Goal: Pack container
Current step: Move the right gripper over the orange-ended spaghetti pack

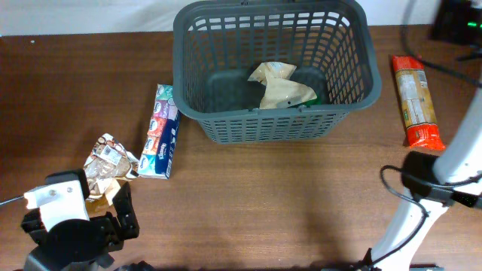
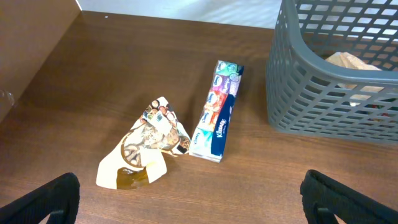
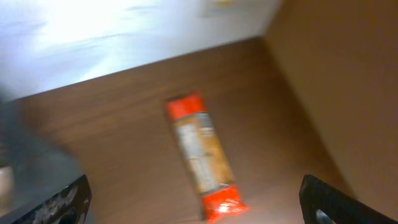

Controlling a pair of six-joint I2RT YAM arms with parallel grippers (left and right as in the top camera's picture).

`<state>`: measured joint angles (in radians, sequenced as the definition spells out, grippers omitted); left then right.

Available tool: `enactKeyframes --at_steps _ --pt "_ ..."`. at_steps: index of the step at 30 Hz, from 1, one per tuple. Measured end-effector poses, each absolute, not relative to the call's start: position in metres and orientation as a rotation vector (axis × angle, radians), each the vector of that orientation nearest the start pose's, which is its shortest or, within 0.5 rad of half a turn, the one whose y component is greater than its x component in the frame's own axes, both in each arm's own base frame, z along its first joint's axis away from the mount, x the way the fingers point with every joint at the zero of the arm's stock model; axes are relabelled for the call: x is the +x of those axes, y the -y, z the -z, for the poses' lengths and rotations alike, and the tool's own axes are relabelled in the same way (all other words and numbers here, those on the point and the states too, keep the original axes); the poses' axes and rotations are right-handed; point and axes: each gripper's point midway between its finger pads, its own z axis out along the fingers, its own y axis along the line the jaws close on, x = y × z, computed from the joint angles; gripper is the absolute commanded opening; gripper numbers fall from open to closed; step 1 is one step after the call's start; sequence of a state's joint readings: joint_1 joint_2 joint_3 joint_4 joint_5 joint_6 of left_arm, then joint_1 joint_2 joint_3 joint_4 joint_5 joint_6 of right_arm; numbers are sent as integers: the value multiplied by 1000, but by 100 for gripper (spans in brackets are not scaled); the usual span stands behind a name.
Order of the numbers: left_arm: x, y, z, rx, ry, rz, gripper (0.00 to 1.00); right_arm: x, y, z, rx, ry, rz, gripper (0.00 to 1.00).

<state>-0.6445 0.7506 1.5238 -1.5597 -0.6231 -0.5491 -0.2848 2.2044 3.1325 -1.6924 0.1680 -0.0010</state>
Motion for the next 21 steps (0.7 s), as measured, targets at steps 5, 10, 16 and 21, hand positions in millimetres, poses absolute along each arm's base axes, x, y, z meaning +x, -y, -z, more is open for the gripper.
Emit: enactKeyframes --at_steps 5,10,16,21 --pt "149 -13 -356 -185 -2176 -73 100 399 212 -390 605 -2277 395 99" --pt "149 -13 -356 -185 -2176 -73 100 388 236 -386 644 -2283 428 99" --pt "149 -13 -356 -185 -2176 -73 100 397 256 -335 643 -2440 369 99" --pt "149 -13 -356 -185 -2176 -73 100 414 252 -256 505 -2693 232 99"
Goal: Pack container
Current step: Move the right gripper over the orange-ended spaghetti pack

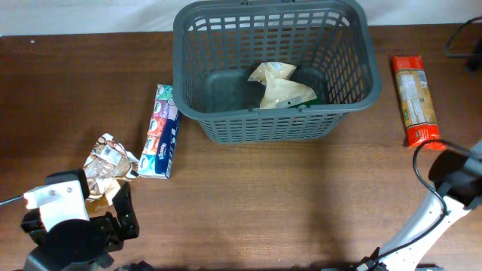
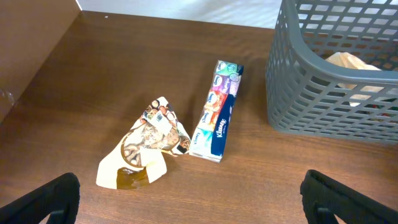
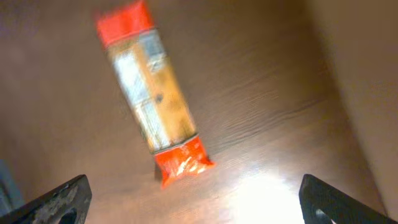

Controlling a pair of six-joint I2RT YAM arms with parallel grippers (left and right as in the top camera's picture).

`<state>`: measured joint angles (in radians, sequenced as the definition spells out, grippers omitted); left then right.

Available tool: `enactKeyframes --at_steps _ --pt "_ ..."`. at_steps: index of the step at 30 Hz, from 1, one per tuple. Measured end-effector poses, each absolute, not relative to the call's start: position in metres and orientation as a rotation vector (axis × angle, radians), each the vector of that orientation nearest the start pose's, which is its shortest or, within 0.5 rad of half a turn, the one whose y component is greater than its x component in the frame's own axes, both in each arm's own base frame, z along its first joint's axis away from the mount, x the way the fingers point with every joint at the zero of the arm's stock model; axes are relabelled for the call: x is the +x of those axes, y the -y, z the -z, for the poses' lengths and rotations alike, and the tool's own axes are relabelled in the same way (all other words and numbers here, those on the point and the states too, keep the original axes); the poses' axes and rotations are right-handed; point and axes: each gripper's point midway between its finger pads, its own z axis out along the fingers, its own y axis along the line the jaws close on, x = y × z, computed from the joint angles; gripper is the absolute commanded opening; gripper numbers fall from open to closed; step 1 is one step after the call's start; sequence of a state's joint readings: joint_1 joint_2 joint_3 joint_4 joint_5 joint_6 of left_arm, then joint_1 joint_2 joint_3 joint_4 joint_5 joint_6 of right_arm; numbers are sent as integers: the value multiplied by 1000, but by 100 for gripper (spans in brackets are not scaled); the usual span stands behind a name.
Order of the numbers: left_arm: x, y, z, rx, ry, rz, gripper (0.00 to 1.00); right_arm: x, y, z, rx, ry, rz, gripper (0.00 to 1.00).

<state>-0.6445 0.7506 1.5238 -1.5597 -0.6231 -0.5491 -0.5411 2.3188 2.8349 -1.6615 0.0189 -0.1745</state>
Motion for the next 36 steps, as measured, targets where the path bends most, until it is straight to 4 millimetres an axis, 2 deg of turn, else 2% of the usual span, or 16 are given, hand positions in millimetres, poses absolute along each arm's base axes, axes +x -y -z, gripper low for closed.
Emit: enactKeyframes --at_steps 3,10,17,22,29,36 --pt "149 -13 -356 -185 -2176 -73 100 423 246 -220 366 -2793 162 99" --pt "149 -13 -356 -185 -2176 -73 100 447 253 -171 209 -2815 135 99" --pt "149 -13 -356 -184 -2176 -74 100 444 248 -119 174 -2893 87 99" --pt "149 -13 -356 -185 -2176 -73 100 451 241 -100 122 -2896 87 99" --pt "149 -13 -356 -185 -2176 -73 100 459 235 -91 89 -2911 138 99" --pt "149 -13 -356 -185 -2176 -73 100 463 224 -60 75 -2979 146 99"
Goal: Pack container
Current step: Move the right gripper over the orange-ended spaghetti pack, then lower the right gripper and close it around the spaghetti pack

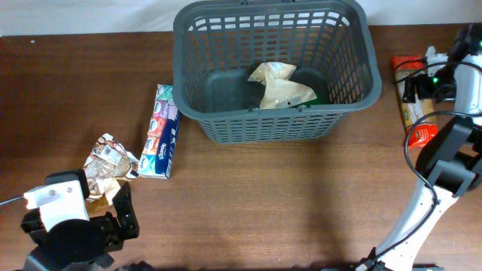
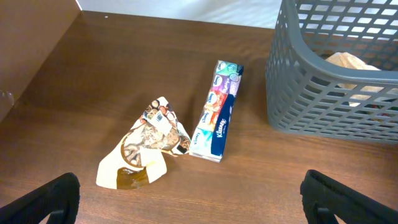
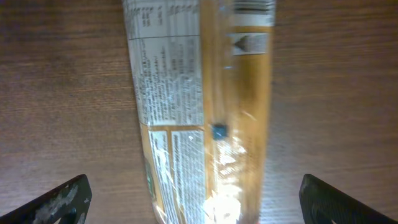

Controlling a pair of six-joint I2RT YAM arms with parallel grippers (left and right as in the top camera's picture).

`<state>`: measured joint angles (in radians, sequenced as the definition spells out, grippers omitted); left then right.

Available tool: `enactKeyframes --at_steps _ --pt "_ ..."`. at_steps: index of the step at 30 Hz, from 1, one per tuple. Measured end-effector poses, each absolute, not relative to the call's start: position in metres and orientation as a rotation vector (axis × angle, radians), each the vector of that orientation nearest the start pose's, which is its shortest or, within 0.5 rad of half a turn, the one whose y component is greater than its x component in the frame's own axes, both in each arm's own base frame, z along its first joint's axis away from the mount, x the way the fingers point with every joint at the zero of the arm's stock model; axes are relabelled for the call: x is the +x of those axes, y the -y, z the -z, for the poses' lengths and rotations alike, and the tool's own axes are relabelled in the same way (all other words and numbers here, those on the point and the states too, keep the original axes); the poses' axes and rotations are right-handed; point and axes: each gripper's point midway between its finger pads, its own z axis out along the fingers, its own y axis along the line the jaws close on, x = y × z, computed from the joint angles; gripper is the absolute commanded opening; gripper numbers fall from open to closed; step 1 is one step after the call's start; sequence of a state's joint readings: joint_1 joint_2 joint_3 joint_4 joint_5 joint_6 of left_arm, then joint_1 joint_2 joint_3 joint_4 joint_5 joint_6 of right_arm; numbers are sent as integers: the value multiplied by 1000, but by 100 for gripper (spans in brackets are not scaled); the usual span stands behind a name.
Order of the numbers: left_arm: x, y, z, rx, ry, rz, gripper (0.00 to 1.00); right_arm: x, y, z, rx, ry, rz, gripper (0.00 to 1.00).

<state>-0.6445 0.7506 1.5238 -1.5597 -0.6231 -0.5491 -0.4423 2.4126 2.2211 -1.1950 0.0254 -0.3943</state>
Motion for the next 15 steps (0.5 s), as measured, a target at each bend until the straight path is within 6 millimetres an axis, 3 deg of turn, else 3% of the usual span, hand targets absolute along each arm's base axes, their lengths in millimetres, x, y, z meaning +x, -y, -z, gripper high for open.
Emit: enactKeyframes --at_steps 15 --pt "149 -13 -356 -185 -2176 -73 100 462 225 -52 114 -2995 162 99"
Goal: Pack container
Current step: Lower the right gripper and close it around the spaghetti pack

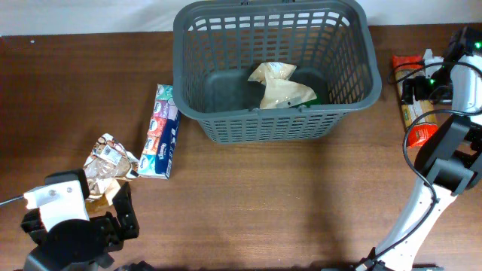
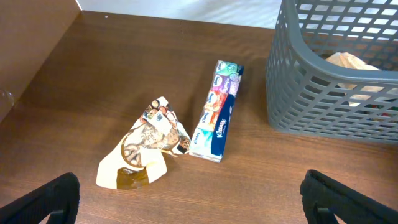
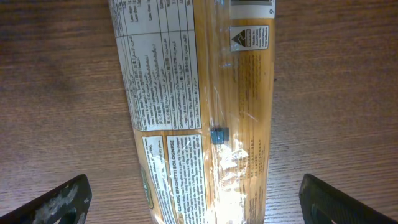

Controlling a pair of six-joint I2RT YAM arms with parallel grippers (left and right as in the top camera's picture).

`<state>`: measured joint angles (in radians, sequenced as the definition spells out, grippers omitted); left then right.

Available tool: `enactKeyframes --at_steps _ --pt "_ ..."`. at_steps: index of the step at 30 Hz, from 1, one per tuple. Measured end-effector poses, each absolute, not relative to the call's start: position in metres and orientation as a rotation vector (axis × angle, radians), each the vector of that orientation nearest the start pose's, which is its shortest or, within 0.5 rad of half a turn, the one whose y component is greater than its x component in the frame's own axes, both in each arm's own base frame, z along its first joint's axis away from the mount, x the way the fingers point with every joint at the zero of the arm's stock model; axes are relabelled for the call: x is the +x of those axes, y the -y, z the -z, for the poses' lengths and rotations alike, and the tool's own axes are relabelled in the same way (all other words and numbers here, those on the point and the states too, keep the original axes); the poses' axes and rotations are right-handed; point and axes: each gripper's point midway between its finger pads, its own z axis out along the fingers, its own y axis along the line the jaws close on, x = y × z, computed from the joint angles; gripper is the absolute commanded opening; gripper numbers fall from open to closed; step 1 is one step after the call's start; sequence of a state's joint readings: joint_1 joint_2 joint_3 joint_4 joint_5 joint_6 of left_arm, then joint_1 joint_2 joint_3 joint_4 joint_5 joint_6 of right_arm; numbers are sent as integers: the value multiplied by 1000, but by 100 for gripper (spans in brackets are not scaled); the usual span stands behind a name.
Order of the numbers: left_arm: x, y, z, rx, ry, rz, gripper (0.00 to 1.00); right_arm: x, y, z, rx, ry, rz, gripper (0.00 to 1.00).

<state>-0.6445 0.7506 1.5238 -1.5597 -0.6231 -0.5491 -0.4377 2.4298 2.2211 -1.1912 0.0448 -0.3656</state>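
Note:
A grey plastic basket (image 1: 271, 128) stands at the back middle with a tan pouch (image 1: 279, 86) inside. An orange-and-red spaghetti pack (image 3: 199, 99) lies flat on the table to the right of the basket, its red end (image 1: 420, 134) showing in the overhead view. My right gripper (image 3: 199, 205) hangs close above the pack, open, one fingertip on each side of it, touching nothing. My left gripper (image 2: 189, 202) is open and empty at the front left, short of a crumpled snack bag (image 2: 146, 140) and a tissue pack (image 2: 217, 112).
The snack bag (image 1: 105, 159) and the tissue pack (image 1: 162, 132) lie left of the basket, with the left arm's base just in front of them. The right arm's white link and cable rise from the front right corner. The table's right edge is near the spaghetti pack.
The right gripper has come slightly closer to the spaghetti pack, which now looks larger and sharper in the right wrist view. The left arm and all objects are unchanged.
The right gripper was first at the front right, seeing the spaghetti pack from a distance. Then it was farther right with the pack below it. Later it was over the pack, open, and now straddles it closely. The left arm stayed still throughout.

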Motion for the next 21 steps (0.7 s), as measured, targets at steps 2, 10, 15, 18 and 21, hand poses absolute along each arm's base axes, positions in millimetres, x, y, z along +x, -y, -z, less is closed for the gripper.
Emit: enactKeyframes --at_steps 2,10,15,18,21 --pt "149 -13 -356 -185 -2176 -73 100 462 225 -50 114 -2999 160 99" --pt "149 -13 -356 -185 -2176 -73 100 460 224 -31 114 -3033 141 99" --pt "149 -13 -356 -185 -2176 -73 100 459 223 -25 115 -3044 134 99" --pt "149 -13 -356 -185 -2176 -73 100 459 223 -23 114 -3046 133 99" --pt "149 -13 -356 -185 -2176 -73 100 460 224 -22 116 -3043 135 99"
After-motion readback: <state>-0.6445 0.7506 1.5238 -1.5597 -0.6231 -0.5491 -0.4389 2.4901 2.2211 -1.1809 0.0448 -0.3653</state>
